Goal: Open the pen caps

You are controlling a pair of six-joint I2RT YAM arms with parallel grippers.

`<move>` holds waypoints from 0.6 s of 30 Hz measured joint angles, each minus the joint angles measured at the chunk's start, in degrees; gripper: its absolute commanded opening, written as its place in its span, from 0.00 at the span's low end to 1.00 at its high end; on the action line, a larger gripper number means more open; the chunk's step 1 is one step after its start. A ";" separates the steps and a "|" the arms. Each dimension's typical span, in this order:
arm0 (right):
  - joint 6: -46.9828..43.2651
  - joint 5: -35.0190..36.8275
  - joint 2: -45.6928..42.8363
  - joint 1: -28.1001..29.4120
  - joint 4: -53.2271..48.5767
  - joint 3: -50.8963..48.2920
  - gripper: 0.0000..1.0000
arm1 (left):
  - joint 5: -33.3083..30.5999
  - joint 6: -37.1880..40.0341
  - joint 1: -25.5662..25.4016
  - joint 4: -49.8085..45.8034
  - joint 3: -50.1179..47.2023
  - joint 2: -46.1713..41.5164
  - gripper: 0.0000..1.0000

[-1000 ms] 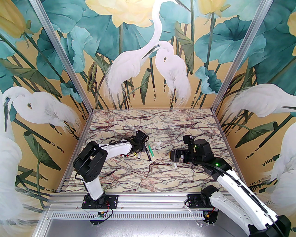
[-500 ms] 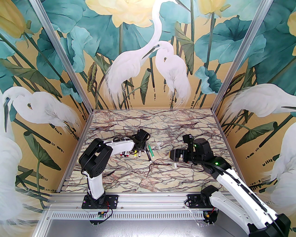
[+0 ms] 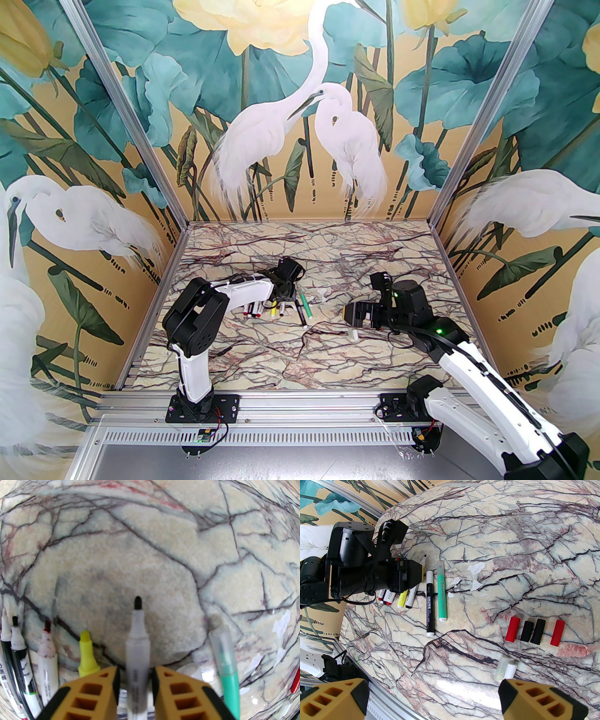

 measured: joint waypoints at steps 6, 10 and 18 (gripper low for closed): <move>0.00 0.00 0.00 0.00 -0.15 0.00 0.99 | 0.81 -1.03 0.00 -2.51 -0.48 -5.03 0.32; 0.02 0.04 -0.17 0.00 -0.15 0.00 0.99 | 4.35 -3.80 0.00 -2.89 -2.91 -9.81 0.37; 0.04 0.20 -0.22 0.00 -0.11 0.00 0.99 | 11.72 -11.91 -0.79 -2.89 -6.93 -12.22 0.42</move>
